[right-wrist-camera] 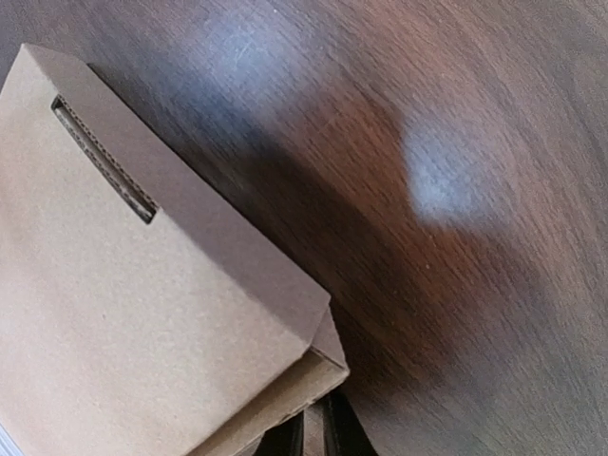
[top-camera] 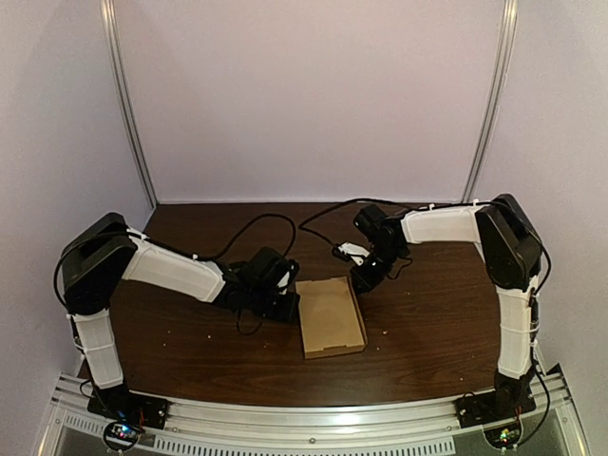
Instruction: Fold the paper box
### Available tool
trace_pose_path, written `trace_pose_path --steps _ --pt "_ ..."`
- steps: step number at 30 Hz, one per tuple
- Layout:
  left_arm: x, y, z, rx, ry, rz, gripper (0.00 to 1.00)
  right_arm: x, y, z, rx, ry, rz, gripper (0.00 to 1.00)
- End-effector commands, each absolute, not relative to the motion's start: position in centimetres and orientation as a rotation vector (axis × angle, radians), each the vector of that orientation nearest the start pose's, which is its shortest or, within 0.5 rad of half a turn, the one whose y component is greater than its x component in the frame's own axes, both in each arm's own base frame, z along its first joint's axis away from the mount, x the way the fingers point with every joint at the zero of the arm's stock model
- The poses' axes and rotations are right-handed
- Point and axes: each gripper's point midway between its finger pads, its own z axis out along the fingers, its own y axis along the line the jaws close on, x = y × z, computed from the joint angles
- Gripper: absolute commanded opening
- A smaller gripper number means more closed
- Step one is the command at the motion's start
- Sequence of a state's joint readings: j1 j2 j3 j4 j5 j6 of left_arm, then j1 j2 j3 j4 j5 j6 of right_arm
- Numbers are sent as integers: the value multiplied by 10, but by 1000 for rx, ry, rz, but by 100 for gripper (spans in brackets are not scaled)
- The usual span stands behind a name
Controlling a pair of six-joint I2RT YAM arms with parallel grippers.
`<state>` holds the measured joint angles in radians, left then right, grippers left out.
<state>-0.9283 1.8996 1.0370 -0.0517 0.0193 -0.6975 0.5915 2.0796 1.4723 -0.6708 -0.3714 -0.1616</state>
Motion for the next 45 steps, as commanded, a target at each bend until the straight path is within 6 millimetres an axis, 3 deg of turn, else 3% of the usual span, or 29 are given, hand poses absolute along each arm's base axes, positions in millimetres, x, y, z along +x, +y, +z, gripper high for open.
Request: trace_pose_path --steps 1,7,10,14,18,26,31,37,42,45 --pt "284 -391 28 265 2533 -788 0 320 336 27 -1257 2601 620 8" --pt "294 -409 32 229 2502 -843 0 296 371 52 -1371 2421 713 7" --pt "298 -410 34 219 2491 -841 0 297 373 60 -1366 2395 722 7" --pt "300 -409 33 232 2491 -806 0 295 369 56 -1367 2410 737 7" --pt "305 -389 31 196 2506 -671 0 308 353 47 -1295 2486 684 8" --pt "312 -339 21 172 2568 -441 0 335 293 19 -1147 2667 595 10" --pt "321 -330 17 150 2584 -422 0 342 285 12 -1099 2692 583 11" --pt "331 -352 16 195 2596 -481 0 353 298 12 -1066 2693 624 11" --pt "323 -396 17 285 2607 -720 0 335 341 27 -1139 2635 812 11" --pt "321 -402 24 323 2610 -672 0 339 340 34 -1105 2634 805 11"
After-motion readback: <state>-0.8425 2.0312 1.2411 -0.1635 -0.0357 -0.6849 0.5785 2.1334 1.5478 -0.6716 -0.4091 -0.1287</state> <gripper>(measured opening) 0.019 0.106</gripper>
